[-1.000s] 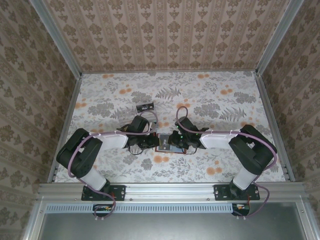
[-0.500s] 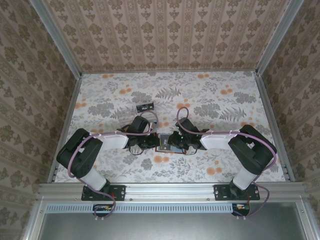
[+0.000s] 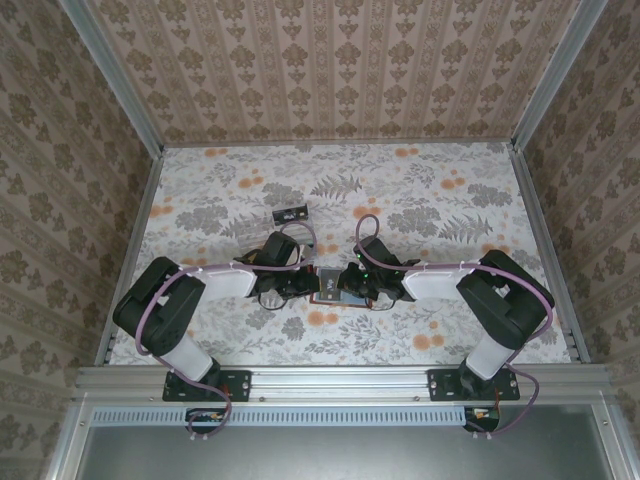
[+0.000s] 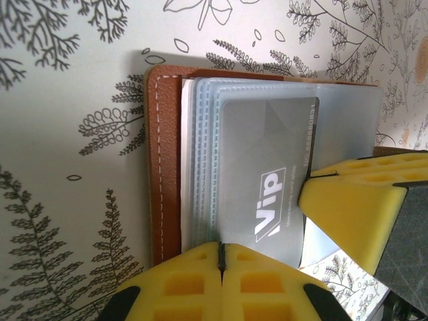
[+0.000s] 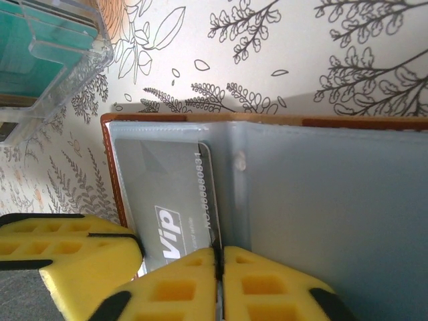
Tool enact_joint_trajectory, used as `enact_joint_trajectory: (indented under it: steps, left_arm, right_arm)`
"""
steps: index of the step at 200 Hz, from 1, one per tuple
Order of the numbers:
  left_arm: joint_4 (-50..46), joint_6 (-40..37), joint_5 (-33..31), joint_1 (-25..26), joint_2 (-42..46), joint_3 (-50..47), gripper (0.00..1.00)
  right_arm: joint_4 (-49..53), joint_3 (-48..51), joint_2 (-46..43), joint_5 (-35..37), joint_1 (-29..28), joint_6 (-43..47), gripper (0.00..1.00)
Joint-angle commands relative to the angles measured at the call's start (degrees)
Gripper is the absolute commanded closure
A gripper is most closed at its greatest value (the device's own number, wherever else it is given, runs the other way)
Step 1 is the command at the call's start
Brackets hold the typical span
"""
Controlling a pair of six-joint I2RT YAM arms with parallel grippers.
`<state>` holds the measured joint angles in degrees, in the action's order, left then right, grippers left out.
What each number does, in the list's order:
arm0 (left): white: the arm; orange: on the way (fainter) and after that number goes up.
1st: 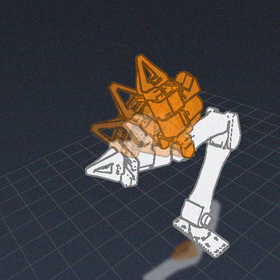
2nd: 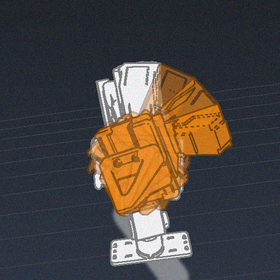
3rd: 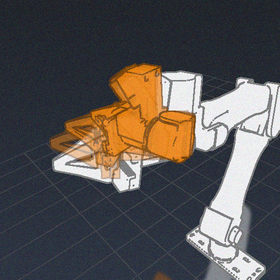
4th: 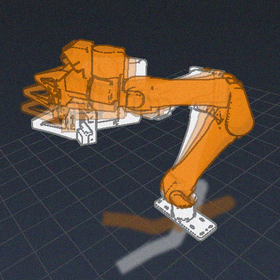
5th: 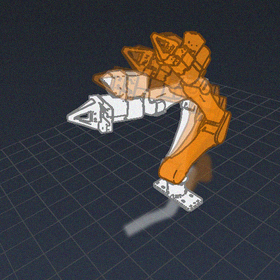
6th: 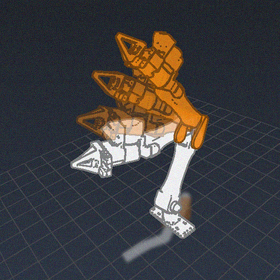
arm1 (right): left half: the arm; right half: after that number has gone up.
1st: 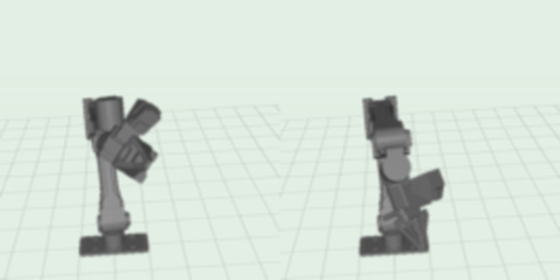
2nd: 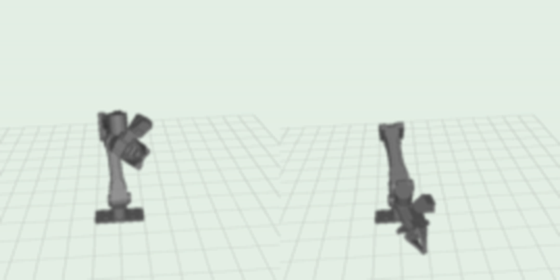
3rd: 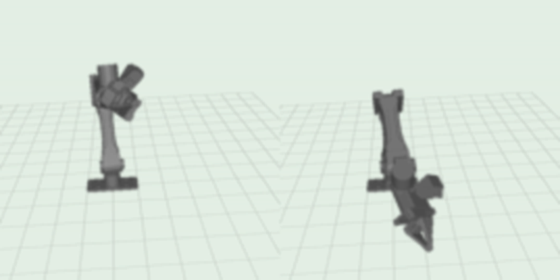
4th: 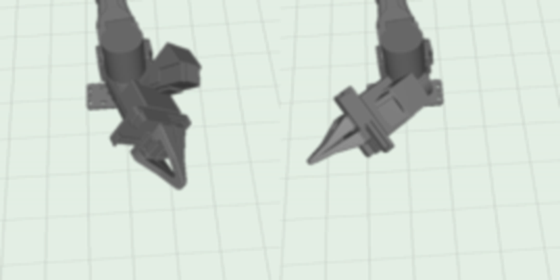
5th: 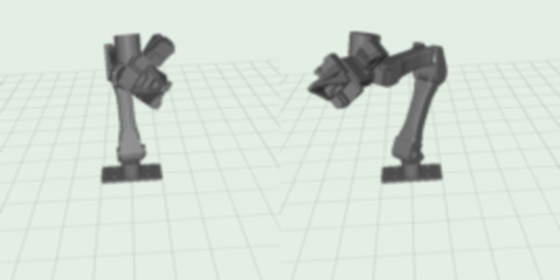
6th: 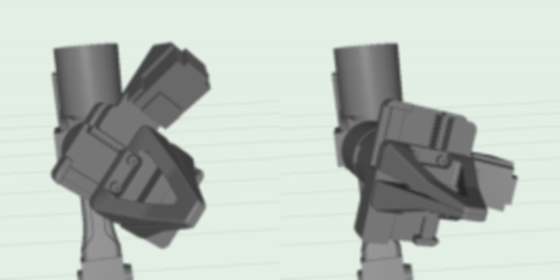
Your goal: Take the credit cards out of the card holder
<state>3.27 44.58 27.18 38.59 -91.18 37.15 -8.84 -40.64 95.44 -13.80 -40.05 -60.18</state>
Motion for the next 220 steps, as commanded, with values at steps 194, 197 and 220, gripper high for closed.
enact_joint_trajectory:
  steps: [194, 197, 220]
  left_arm:
    - [-6.71, -1.72, -1.95, -0.62, 1.32, 1.81, 0.99]
    - [-6.99, -1.77, -2.04, -0.62, 1.41, 1.96, 0.99]
    - [-8.98, -2.60, -2.65, -0.79, 2.40, 3.32, 0.98]
  right_arm:
    - [3.92, 3.73, -5.83, -2.07, 2.44, 1.91, 0.78]
    - [3.80, 3.69, -5.87, -2.17, 2.44, 1.91, 0.78]
    - [3.53, 3.47, -6.11, -2.72, 2.35, 2.26, 0.79]
